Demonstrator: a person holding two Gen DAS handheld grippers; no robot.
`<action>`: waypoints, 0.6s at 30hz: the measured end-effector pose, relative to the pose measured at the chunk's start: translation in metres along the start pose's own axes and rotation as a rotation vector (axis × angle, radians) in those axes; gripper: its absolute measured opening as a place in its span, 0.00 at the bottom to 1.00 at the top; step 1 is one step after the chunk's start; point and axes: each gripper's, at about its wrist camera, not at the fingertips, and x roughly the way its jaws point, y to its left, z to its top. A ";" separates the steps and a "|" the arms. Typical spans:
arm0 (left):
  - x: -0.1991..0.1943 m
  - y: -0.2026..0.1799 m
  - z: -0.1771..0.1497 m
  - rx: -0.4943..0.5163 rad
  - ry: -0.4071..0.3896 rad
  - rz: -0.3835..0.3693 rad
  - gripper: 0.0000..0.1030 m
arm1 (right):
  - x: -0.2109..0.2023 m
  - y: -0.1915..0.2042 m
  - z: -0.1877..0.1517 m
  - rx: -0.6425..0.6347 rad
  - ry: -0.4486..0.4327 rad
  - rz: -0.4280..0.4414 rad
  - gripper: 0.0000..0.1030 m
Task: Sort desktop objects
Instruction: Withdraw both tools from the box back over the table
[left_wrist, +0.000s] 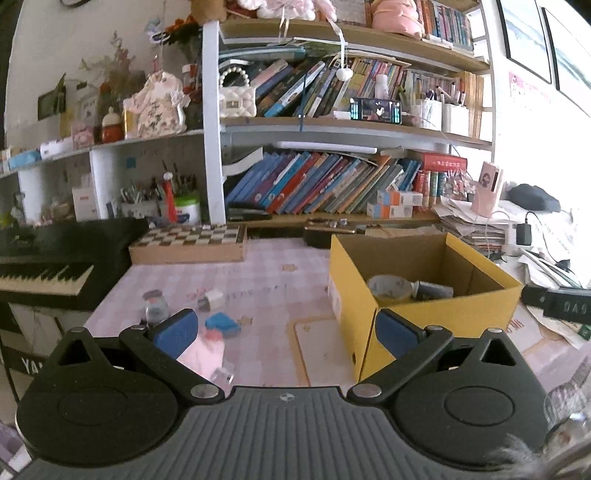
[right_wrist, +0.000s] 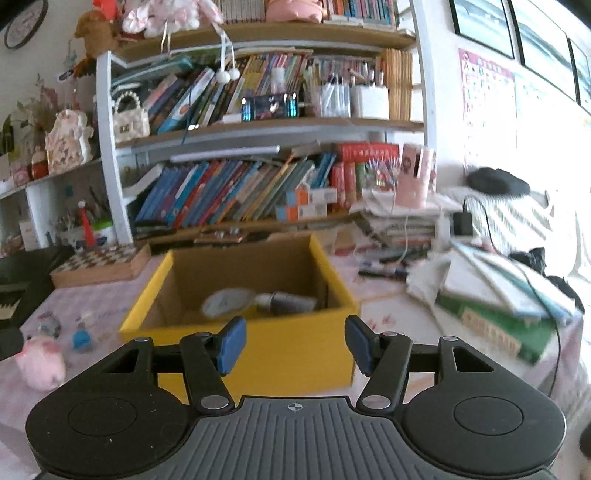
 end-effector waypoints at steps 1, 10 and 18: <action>-0.003 0.004 -0.004 -0.006 0.010 -0.007 1.00 | -0.004 0.005 -0.004 0.000 0.013 0.003 0.58; -0.021 0.043 -0.030 -0.024 0.094 -0.033 1.00 | -0.038 0.064 -0.042 -0.065 0.103 0.055 0.59; -0.034 0.074 -0.050 -0.013 0.166 -0.036 1.00 | -0.049 0.097 -0.065 -0.054 0.184 0.068 0.63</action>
